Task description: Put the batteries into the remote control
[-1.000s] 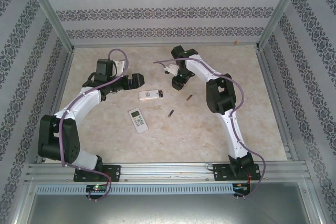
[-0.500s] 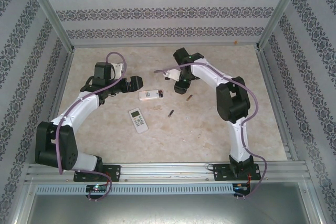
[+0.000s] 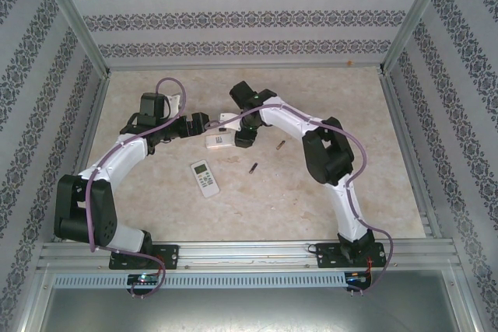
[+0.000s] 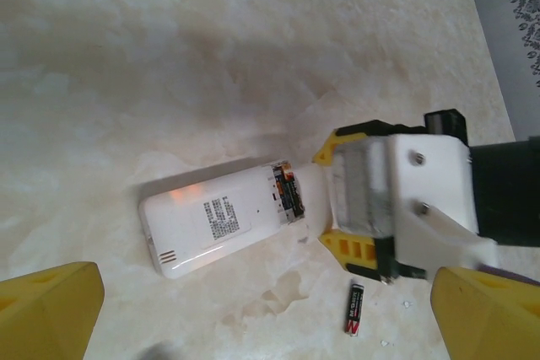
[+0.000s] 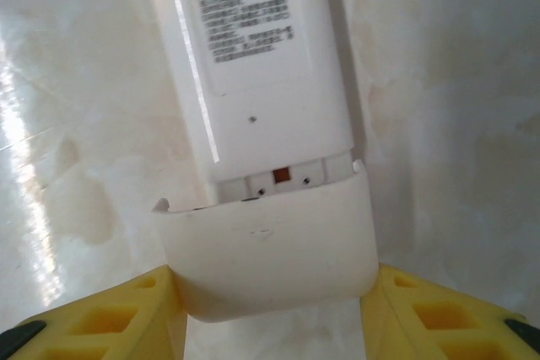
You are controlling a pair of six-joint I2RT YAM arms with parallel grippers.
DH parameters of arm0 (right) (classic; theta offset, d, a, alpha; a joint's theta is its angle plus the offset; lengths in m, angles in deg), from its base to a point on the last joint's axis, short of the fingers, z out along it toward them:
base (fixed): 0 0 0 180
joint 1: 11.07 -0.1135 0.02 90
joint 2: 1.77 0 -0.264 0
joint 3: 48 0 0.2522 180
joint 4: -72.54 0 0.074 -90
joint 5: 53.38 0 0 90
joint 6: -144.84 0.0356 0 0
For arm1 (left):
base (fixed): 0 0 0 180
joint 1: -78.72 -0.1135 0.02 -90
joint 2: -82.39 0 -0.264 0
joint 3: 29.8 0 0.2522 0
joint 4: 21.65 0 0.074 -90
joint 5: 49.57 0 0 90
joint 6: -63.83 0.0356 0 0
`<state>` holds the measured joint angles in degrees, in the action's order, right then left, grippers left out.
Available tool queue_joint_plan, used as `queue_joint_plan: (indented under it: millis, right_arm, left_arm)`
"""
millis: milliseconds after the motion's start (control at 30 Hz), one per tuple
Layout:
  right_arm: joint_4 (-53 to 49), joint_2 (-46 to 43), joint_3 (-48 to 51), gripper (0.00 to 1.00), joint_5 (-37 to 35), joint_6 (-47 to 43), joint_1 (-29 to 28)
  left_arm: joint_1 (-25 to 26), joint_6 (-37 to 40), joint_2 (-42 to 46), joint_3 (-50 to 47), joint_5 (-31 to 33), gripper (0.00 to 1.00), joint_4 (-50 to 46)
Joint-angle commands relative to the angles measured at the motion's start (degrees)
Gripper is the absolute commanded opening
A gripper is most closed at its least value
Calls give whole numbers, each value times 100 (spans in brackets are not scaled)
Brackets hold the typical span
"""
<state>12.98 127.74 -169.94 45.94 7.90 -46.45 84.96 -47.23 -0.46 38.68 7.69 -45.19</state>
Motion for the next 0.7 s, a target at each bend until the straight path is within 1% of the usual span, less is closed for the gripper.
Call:
queue_joint_plan:
  millis: [0,200,433,667]
  right_arm:
    - [-47,204,-404,51,-10,-83,39]
    - [-245,276,-392,52,131,10,31]
    - [-379,267,-221,54,106,-67,109]
    - [-386,443,-445,54,199,-21,128]
  left_arm:
    - [-72,-49,4,61,4,100,-5]
    - [-88,-39,12,61,31,100,-2]
    - [-105,-70,23,12,46,100,8]
    - [-114,-97,46,-9,62,100,-41]
